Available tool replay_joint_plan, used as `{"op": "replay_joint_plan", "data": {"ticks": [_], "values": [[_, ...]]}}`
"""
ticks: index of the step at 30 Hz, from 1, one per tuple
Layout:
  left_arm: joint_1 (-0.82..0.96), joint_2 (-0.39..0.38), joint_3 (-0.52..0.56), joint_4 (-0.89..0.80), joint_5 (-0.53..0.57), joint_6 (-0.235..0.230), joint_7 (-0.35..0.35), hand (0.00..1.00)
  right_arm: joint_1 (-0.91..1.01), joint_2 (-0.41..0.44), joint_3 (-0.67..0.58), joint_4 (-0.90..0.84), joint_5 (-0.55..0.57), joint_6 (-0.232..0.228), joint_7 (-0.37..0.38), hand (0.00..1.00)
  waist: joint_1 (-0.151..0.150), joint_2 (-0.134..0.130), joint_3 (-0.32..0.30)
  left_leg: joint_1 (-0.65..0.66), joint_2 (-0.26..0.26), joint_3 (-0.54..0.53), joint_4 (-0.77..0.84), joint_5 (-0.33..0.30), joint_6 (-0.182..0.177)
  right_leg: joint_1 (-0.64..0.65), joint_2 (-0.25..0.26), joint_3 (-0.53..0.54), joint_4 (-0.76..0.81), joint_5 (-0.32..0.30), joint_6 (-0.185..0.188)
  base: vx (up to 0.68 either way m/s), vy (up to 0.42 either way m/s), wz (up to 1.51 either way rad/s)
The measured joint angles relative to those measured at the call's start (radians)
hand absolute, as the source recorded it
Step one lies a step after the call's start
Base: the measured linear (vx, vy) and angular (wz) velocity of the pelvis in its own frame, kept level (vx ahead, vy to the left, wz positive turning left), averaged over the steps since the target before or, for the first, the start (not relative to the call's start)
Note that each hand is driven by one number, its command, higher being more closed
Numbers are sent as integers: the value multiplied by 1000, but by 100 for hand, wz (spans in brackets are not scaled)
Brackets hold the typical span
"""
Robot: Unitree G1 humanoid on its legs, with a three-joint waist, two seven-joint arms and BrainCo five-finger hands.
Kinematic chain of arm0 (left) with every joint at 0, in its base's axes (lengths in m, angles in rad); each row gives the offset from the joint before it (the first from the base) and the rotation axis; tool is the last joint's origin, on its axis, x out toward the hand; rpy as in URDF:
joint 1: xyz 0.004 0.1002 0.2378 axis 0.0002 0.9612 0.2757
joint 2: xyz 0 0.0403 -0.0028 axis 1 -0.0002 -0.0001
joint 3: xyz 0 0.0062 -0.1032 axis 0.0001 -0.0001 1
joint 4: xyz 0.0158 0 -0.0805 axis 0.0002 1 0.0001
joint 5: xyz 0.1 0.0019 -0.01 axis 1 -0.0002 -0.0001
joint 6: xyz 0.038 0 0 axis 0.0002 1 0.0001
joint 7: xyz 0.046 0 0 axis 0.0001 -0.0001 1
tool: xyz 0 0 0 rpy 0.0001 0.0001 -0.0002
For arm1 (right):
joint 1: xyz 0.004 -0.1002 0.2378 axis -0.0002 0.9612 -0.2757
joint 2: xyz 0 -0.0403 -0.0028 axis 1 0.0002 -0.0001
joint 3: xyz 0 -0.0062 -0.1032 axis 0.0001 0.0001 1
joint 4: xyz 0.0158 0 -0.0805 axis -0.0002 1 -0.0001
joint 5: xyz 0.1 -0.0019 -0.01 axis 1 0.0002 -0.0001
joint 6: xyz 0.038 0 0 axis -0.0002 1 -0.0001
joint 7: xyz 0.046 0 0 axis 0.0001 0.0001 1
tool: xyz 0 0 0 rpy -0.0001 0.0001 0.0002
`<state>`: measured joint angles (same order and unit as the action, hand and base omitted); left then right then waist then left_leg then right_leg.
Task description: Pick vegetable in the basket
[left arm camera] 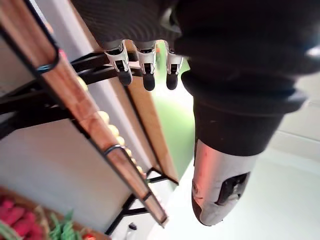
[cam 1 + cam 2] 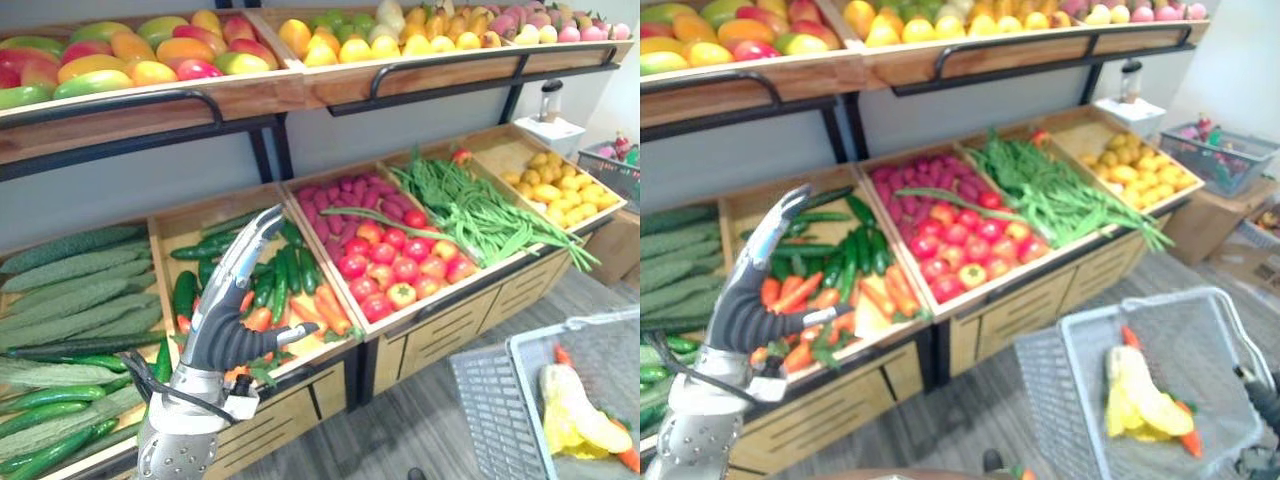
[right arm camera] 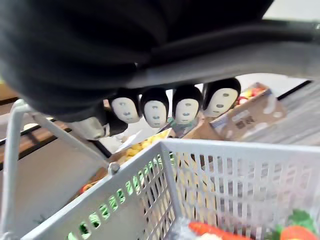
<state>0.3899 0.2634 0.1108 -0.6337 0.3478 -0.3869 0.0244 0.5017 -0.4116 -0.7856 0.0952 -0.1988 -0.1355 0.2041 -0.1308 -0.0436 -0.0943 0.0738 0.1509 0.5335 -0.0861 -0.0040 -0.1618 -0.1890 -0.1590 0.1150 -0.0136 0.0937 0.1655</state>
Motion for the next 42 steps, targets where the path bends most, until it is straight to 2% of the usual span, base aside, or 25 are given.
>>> {"op": "replay_joint_plan", "data": {"ticks": [4,7,9,11,13,17,19,20,24,29,30,34,37,39,40,41,42], "values": [[57,-92,68,108,45,23,4,0,21,112,-27,27,-30,14,-1,100,3,5,-3,-2,3,-6,0,0,0,2,2,-4,-1,0,0,4,-6,1],[87,-167,143,240,67,67,23,0,27,216,-33,93,-34,28,-11,100,13,7,-5,0,9,-14,0,1,0,11,3,-15,-1,2,-7,24,-28,8],[106,-200,173,301,69,101,57,0,43,301,-29,144,-24,41,-38,100,39,7,-5,14,22,-22,1,-2,-3,40,11,-36,-1,-2,-12,31,-38,14],[114,-204,196,325,70,113,94,0,53,352,-26,184,-16,44,-70,100,58,7,-5,18,39,-28,8,-5,-7,60,15,-57,-1,-10,-19,33,-49,22],[115,-230,253,380,69,125,140,0,40,385,-20,286,17,44,-121,100,63,7,-5,13,53,-49,23,-7,-9,76,18,-86,0,-22,-21,22,-52,33],[109,-286,353,517,67,179,193,0,8,392,-68,456,102,43,-217,100,89,16,-4,3,65,-83,30,-8,-10,97,15,-134,10,-40,-23,12,-39,32],[90,-321,466,619,44,228,238,0,-34,406,-77,548,135,44,-259,100,94,20,0,-28,75,-115,52,-8,-10,98,16,-177,17,-46,-28,9,-50,43],[82,-331,498,645,44,237,249,0,-40,409,-79,564,138,44,-268,100,99,20,0,-34,78,-124,57,-8,-10,100,16,-186,17,-48,-29,5,-49,52],[23,-367,676,841,-75,269,348,0,-79,419,-55,673,140,45,-329,100,114,22,3,-59,85,-182,54,9,-6,127,5,-279,37,-73,-22,5,-27,60],[-24,-365,798,1174,-272,289,409,0,-153,420,-28,760,170,40,-378,100,140,18,4,-75,78,-199,46,23,-1,143,-19,-341,51,-99,-21,14,10,43],[-32,-361,811,1264,-303,293,410,0,-176,421,-20,784,179,36,-392,100,142,17,4,-83,72,-218,42,26,0,144,-26,-353,52,-102,-19,25,22,34],[-72,-347,818,1467,-303,312,391,0,-227,421,-9,823,207,21,-408,100,150,15,5,-87,48,-240,-6,34,11,143,-43,-386,49,-109,-20,52,33,29],[-91,-345,815,1582,-296,328,312,0,-263,402,-2,867,207,18,-404,100,161,15,5,-85,40,-247,-14,39,15,146,-45,-390,31,-109,-20,97,15,2],[-103,-341,771,1650,-297,348,246,0,-289,382,10,910,207,19,-402,100,159,15,5,-84,35,-253,-14,40,15,153,-46,-389,20,-107,-22,106,7,-2],[-115,-341,712,1698,-298,353,204,0,-301,377,11,940,207,19,-397,100,158,13,7,-78,30,-267,-14,40,14,165,-47,-388,10,-105,-21,115,6,2],[-120,-336,695,1703,-302,353,194,0,-307,377,13,948,208,19,-397,100,157,11,9,-74,29,-269,-14,40,14,171,-46,-387,7,-105,-17,150,4,3],[-126,-319,634,1713,-302,352,182,0,-313,373,26,964,209,19,-397,100,157,11,13,-68,28,-270,-13,40,8,179,-46,-388,2,-102,-12,139,2,-1]]}}
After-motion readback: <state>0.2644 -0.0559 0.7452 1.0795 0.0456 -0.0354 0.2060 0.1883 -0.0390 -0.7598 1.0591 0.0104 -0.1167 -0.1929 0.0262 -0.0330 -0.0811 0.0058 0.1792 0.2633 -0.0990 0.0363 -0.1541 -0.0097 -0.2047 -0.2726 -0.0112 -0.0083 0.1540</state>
